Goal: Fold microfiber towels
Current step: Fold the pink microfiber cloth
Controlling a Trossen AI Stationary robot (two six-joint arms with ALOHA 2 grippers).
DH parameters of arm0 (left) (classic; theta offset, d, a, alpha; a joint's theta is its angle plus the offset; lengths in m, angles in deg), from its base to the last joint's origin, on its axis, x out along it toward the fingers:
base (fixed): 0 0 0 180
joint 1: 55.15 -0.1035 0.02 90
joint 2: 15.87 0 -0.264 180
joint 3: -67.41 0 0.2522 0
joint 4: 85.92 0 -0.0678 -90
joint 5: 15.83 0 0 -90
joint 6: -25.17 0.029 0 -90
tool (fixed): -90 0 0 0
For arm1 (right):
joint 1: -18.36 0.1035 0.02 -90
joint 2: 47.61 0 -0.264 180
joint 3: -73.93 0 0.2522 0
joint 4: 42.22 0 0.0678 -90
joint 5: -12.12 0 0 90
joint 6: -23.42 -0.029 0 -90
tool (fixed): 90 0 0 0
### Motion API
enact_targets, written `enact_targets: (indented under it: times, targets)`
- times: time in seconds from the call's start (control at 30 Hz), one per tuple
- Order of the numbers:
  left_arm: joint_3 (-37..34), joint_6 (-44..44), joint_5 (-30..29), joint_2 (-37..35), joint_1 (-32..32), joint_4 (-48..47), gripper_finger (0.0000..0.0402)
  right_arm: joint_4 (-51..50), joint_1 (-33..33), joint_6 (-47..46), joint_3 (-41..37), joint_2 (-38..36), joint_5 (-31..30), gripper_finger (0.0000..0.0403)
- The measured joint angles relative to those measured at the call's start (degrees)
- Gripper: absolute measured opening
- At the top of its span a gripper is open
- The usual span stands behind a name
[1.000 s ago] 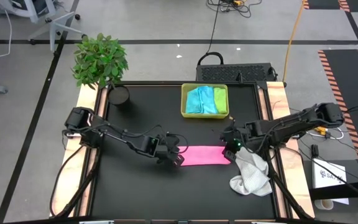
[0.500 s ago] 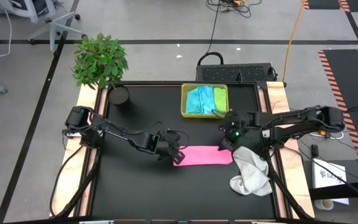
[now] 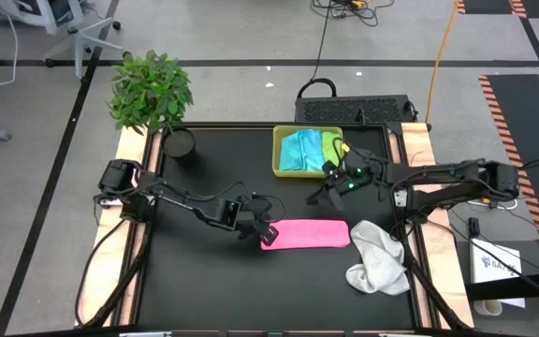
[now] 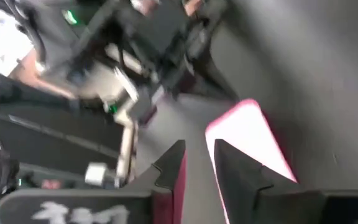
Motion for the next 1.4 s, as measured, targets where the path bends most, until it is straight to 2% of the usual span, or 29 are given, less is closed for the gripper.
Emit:
enact_targets:
  times: [0.1,0.17,0.23,0.3,0.4,0.6,0.77,1.0,1.2,1.4]
  targets:
    - [0.0,0.9,0.3,0.0,0.0,0.0,0.0026,-17.7,0.5,7.2,8.0,-0.4,1.2,0.0056]
    - [0.0,1.1,1.0,0.0,0.0,0.0,0.0026,-34.7,1.5,15.6,15.4,-0.4,-0.9,0.0043]
    - [0.0,1.0,1.0,0.0,0.0,0.0,0.0026,-51.6,2.9,24.0,22.7,0.5,-7.9,0.0036]
    - [0.0,1.0,1.0,0.0,0.0,0.0,0.0026,-65.3,4.2,27.9,27.1,1.3,-17.3,0.0035]
    - [0.0,1.0,1.0,0.0,0.0,0.0,0.0026,-75.0,5.3,27.8,27.7,1.7,-23.1,0.0043]
    - [0.0,1.0,1.0,0.0,0.0,0.0,0.0026,-74.8,7.4,25.1,20.0,1.7,-23.0,0.0088]
    - [0.0,0.4,1.6,0.0,0.1,0.0,0.0026,-65.6,8.4,18.4,13.2,1.7,-22.7,0.0134]
    - [0.0,-0.1,2.3,0.0,0.1,0.0,0.0026,-56.2,10.1,16.8,7.9,1.7,-20.0,0.0188]
    - [0.0,-0.1,2.3,0.0,0.0,0.0,0.0026,-54.1,10.4,16.7,4.1,1.7,-20.1,0.0209]
    - [0.0,-0.1,2.3,0.0,0.0,-0.6,0.0026,-47.3,10.4,14.6,-0.4,1.7,-19.9,0.0212]
